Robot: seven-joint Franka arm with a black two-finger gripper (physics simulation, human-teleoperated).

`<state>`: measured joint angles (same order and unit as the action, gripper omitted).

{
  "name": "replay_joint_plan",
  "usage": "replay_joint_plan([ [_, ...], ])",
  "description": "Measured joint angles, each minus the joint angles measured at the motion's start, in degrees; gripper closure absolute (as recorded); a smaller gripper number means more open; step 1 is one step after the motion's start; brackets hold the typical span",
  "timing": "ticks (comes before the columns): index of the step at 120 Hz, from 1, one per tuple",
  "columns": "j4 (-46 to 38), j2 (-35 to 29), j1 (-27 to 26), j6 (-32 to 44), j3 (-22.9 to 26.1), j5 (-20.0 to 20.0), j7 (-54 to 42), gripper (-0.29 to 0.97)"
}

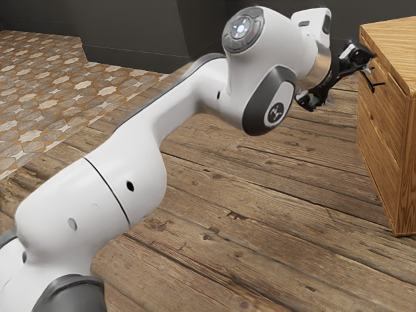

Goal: Pull the drawer handle with one arm to open the drawer

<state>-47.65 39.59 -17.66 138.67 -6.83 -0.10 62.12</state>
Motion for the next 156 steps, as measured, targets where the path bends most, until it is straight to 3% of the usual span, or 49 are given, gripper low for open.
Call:
replay_joint_plan([
  [106, 1.5, 2.4, 0.9, -2.7, -0.7, 1.4, -0.2, 0.02],
  [132, -7.3, -4.3, 0.0, -8.7, -7.0, 2.6, -0.2, 0.02],
  [156, -12.8, -8.1, -4.3, -18.9, -18.4, 1.8, -0.1, 0.02],
])
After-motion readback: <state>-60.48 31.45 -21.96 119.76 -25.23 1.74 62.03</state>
